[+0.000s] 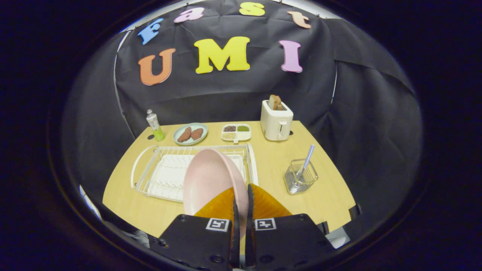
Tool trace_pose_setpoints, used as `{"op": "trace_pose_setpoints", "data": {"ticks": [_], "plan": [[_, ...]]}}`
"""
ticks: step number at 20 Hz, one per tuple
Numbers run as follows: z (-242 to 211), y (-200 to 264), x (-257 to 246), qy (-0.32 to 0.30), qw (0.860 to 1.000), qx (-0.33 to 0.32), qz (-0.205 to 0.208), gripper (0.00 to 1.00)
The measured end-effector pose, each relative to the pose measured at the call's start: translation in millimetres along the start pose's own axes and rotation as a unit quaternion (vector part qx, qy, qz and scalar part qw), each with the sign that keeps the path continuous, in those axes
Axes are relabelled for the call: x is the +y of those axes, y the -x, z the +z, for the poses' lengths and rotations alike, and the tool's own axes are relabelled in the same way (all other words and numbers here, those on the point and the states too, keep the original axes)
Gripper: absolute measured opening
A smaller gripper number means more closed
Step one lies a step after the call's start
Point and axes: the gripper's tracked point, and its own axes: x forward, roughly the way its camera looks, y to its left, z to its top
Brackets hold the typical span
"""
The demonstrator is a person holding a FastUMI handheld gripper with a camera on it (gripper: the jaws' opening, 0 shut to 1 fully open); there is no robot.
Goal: Take the plate from the dish rack, then take the spoon from the basket and place it into the plate.
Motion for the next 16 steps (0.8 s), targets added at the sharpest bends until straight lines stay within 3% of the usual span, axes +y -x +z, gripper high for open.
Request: {"op": "trace_pose_setpoints", "data": {"ticks": [9,16], "plan": [[-119,-27,-17,-0.041,0.995,0.057,0.071,0.11],[-138,-56,-31,-0.090,0.989,0.062,0.096,0.11]]}}
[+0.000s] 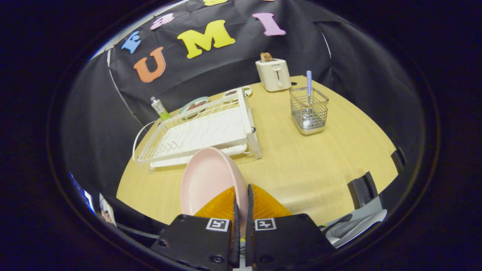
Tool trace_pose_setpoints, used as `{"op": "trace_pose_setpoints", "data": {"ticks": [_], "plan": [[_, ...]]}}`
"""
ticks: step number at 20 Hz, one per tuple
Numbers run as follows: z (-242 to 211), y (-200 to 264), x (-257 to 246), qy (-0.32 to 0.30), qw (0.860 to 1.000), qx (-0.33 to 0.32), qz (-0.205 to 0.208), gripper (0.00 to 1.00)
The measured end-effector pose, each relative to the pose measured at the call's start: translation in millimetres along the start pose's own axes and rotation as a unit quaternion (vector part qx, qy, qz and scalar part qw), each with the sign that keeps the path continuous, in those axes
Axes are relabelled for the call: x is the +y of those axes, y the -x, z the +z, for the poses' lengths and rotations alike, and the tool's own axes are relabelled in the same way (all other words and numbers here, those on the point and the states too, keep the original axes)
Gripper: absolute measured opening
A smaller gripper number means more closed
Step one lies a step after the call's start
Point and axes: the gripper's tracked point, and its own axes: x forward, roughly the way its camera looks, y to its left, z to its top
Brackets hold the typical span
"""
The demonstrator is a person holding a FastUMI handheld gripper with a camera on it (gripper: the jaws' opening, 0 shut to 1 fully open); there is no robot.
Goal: Take the plate from the dish rack, then take the spoon from the basket and place it into the plate.
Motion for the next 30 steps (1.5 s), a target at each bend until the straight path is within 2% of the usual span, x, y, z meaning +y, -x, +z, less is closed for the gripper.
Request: {"op": "trace_pose_setpoints", "data": {"ticks": [5,9,13,14,15,16,17,20,25,30], "plan": [[-9,-17,4,-0.011,0.999,0.006,0.034,0.13],[-12,-34,-14,-0.018,1.000,0.012,0.010,0.18],[-13,-40,-30,-0.014,1.000,0.014,-0.016,0.20],[-10,-40,-29,-0.013,1.000,0.004,-0.010,0.17],[-7,-39,-30,-0.014,1.000,-0.004,-0.003,0.20],[-3,-36,-30,-0.017,1.000,-0.015,-0.001,0.23],[1,-33,-31,-0.014,0.999,-0.031,0.001,0.41],[15,-27,-45,0.025,0.996,-0.076,-0.028,0.85],[24,-14,-51,0.038,0.993,-0.107,-0.021,0.99],[52,7,-62,0.060,0.984,-0.164,-0.018,0.99]]}}
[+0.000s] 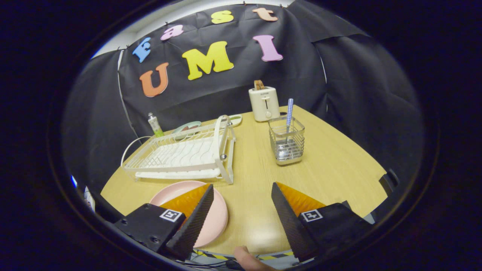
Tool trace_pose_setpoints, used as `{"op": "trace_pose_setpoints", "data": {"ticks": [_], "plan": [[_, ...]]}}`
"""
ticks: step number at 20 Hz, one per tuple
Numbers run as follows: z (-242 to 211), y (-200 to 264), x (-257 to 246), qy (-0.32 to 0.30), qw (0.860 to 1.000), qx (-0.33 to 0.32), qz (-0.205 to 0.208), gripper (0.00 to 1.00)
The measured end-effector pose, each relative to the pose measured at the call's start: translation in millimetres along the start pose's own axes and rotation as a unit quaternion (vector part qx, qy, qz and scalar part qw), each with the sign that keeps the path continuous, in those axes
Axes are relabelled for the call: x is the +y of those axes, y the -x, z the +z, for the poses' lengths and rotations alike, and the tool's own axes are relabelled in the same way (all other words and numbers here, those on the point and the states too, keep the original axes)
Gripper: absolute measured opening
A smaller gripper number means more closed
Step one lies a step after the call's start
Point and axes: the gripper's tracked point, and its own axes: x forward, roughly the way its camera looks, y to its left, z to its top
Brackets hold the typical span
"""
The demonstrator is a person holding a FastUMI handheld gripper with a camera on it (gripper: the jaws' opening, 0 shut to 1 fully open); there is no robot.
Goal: Take the plate from the dish rack, then take the spoon from the basket and place it into the plate.
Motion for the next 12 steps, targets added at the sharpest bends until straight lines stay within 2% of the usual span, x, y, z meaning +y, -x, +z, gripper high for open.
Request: {"op": "trace_pose_setpoints", "data": {"ticks": [6,12], "plan": [[50,17,-31,0.065,0.991,-0.113,-0.042,1.00],[74,8,-64,0.074,0.985,-0.140,-0.061,1.00]]}}
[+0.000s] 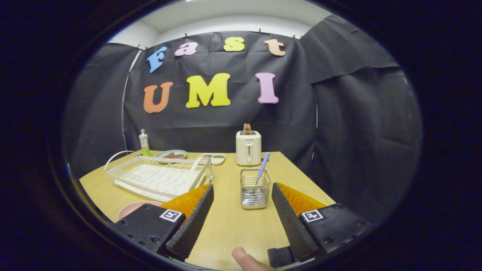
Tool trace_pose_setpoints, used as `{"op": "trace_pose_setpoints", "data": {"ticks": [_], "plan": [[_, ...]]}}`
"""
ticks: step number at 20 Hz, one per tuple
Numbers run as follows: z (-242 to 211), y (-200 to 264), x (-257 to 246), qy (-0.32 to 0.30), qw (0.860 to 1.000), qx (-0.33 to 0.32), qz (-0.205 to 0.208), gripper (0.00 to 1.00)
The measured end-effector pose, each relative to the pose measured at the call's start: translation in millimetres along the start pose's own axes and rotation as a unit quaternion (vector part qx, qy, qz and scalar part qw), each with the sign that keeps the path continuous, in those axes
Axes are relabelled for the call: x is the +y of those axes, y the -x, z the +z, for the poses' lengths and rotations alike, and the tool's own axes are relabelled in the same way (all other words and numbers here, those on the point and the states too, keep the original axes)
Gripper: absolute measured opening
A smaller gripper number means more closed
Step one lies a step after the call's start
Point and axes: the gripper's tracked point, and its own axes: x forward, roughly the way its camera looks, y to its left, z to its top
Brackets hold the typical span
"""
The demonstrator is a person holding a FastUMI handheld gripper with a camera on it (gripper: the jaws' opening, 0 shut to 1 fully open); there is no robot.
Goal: Take the plate from the dish rack, then take the spoon from the basket and place it into the plate.
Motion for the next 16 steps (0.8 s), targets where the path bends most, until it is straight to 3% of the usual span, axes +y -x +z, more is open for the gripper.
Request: {"op": "trace_pose_setpoints", "data": {"ticks": [6,15,16], "plan": [[24,-50,-25,-0.001,1.000,-0.009,-0.001,1.00],[28,-175,-39,-0.051,0.996,0.073,0.015,1.00],[30,-183,-39,-0.062,0.995,0.076,0.019,0.96]]}}
